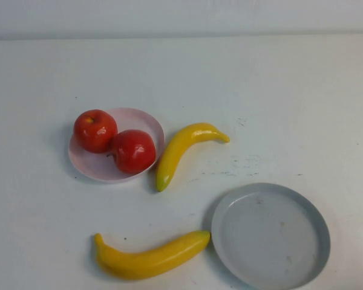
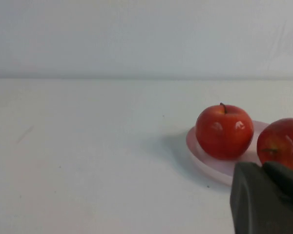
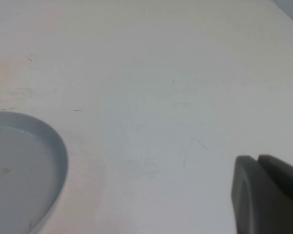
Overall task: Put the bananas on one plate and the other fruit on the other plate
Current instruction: Put another type of fruit in the right plate
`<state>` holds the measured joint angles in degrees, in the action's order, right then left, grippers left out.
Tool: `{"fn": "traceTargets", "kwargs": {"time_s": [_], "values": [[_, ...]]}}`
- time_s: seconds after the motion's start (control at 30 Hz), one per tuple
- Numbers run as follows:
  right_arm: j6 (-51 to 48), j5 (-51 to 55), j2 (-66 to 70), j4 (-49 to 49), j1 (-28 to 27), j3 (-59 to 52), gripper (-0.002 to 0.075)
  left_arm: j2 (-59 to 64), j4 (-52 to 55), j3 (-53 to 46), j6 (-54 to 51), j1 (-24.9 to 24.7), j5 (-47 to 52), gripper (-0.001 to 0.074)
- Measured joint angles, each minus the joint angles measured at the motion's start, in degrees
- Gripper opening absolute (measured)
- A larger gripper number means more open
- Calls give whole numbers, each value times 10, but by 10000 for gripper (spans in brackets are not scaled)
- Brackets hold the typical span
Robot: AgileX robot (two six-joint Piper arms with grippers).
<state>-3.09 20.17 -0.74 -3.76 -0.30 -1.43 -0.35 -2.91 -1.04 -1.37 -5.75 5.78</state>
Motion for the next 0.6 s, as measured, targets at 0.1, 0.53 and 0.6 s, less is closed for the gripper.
{"fn": "traceTargets", "kwargs": {"time_s": [0.1,0.53,0.6], "values": [[0,-1,-1,0,0,0,-17,-2,1,-3,1,8,33,1],[0,-1,-1,0,0,0,-17,-3,20,-4,2,10,157,1],[0,-1,-1,0,0,0,-17,-3,20,-4,2,10,157,1]]}}
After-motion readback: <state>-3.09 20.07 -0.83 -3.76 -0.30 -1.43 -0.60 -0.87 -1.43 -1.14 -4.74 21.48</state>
